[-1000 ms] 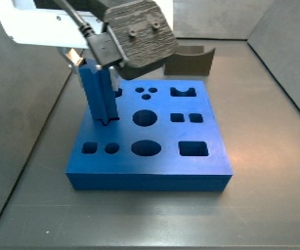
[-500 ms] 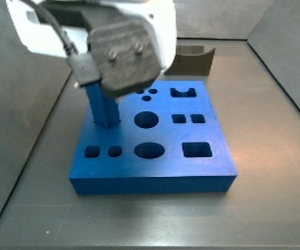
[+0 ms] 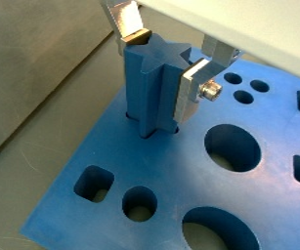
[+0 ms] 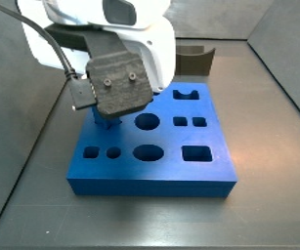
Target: Insert the star object.
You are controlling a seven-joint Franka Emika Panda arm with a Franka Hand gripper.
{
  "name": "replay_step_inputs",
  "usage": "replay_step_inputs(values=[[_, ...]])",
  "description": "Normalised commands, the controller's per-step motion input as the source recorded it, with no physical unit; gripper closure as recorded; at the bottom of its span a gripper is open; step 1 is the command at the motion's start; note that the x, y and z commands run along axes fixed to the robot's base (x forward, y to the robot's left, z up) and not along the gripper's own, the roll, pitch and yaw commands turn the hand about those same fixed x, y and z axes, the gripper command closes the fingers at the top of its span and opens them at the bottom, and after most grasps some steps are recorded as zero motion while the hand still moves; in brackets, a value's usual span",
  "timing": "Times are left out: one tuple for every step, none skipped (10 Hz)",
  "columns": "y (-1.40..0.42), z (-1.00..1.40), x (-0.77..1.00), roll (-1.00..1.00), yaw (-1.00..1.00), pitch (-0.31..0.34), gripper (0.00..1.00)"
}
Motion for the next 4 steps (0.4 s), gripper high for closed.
replay_step_inputs(values=[[-0.07, -0.74, -0.13, 0.21, 0.0, -0.16, 1.0], [-0.15, -0.69, -0.2, 0.24, 0.05, -0.197, 1.0], [0.0, -0.11, -0.11, 0.0, 0.01, -0.184, 1.0], [0.0, 0.0, 0.0, 0.0, 0.0, 0.0, 1.0]])
